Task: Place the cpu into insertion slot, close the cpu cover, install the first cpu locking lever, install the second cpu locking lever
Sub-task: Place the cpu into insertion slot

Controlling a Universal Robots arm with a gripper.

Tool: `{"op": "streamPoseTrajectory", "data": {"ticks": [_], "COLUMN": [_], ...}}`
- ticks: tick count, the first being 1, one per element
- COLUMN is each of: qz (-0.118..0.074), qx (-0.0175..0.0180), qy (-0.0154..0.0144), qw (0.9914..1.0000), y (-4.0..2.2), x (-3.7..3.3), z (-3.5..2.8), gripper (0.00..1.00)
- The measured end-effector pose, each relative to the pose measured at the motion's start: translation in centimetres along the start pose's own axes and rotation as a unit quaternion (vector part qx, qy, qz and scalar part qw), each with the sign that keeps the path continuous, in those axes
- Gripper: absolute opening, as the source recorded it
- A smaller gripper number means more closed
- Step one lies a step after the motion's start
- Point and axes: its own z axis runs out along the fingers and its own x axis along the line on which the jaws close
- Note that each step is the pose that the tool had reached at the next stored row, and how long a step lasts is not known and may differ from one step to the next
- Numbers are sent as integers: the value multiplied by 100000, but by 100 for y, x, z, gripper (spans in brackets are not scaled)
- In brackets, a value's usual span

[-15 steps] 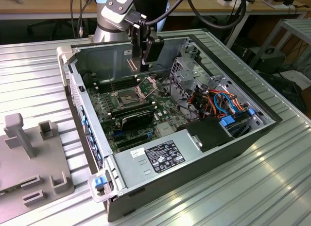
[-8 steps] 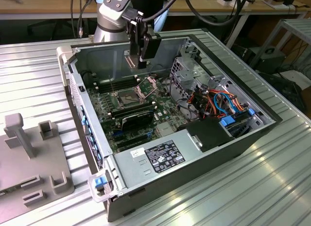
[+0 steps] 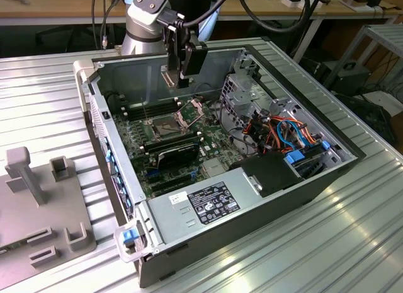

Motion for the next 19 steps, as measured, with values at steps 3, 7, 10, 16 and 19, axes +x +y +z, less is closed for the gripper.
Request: {"op": "streamPoseTrajectory", "data": {"ticks": [3,7,10,16,19], "qz": [-2,-2,-2,4,2], "qx": [1,1,3,1,6], "qy": [-1,-1,-4,-2,-3], "qw": [100000,100000,100000,100000,100000], "y": [0,0,0,-6,-9], "x": [6,7,7,65,99], "z": [0,0,0,40,73], "gripper": [55,55,55,55,55]}}
